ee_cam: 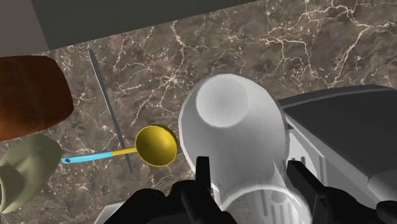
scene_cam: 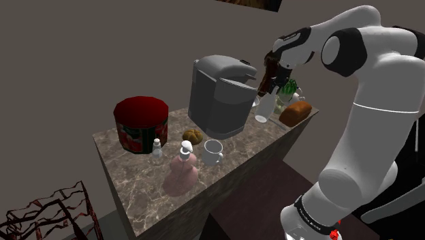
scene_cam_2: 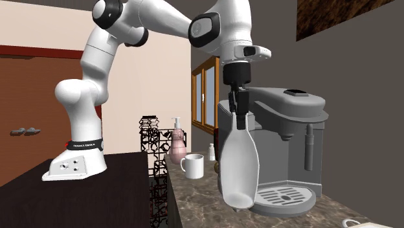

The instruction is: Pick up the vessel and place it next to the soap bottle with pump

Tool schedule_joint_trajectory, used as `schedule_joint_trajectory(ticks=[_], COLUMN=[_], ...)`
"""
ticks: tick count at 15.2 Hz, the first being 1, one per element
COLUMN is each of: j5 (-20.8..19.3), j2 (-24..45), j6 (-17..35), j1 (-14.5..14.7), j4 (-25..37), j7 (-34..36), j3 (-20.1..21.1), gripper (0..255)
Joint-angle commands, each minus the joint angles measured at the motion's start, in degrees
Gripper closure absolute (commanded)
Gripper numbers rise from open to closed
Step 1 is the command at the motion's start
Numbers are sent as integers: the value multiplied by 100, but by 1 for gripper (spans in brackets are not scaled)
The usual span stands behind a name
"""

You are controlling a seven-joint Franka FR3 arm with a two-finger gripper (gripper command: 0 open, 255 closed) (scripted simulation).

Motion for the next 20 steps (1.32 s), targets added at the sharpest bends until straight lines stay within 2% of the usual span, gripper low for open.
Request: schedule_joint_trajectory(ticks=[1, 20], j5=[-45, -276], j2=[-68, -358], j6=[-133, -1469], j1=[10, -3], j4=[75, 1173], j7=[28, 211], j3=[-21, -126], gripper=[255, 255])
